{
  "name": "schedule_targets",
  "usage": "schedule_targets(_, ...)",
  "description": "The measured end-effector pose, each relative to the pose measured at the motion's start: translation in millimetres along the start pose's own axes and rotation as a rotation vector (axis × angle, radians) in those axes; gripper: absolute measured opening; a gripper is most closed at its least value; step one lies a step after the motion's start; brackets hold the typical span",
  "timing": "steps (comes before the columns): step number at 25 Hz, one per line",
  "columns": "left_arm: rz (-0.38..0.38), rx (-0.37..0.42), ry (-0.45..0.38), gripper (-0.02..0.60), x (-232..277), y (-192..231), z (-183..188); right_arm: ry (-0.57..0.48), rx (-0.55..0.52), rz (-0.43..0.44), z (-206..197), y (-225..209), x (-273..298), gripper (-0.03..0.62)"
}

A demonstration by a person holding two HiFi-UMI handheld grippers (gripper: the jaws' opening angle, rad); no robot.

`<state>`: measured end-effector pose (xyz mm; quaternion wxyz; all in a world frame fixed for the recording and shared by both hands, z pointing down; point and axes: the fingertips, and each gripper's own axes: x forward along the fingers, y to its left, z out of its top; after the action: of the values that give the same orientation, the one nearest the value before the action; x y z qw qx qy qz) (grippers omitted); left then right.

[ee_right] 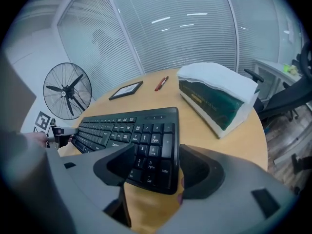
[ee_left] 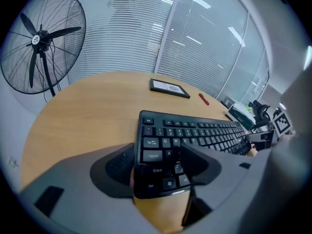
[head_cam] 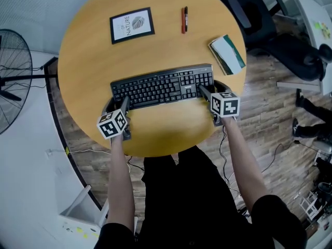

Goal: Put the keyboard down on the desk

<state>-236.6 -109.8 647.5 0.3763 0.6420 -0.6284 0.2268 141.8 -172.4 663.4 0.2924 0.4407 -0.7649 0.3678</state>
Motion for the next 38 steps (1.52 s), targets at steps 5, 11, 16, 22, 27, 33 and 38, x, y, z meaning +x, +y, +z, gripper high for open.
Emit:
schedule_targets(5, 0.022, 0.046, 0.022, 0.284, -11, -5, -7, -0.035, -0.01, 0.026, 1, 2, -16, 0.282)
schedule_targets(11, -0.002, 0.084, 0.005, 0.282, -30, -33, -12, -0.081, -0.041, 0.057, 6, 9, -39, 0.268)
schedule_targets(16, -0.062, 0.117, -0.035, 0.281, -48, -70, -12, -0.102, -0.061, 0.069, 2, 17, -55, 0.257)
schedule_targets(22, -0.114, 0.139, -0.115, 0.27, -78, -96, -3, -0.148, -0.06, 0.076, 1, 39, -75, 0.24)
schedule_targets(27, -0.162, 0.152, -0.187, 0.245, -112, -105, 2, -0.209, -0.081, 0.077, 0, 69, -103, 0.228)
schedule_targets(33, -0.224, 0.2, -0.251, 0.224, -159, -109, -5, -0.285, -0.095, 0.055, -13, 111, -146, 0.211)
schedule_targets(38, -0.271, 0.249, -0.306, 0.192, -203, -112, -15, -0.336, -0.11, 0.041, -34, 149, -181, 0.198)
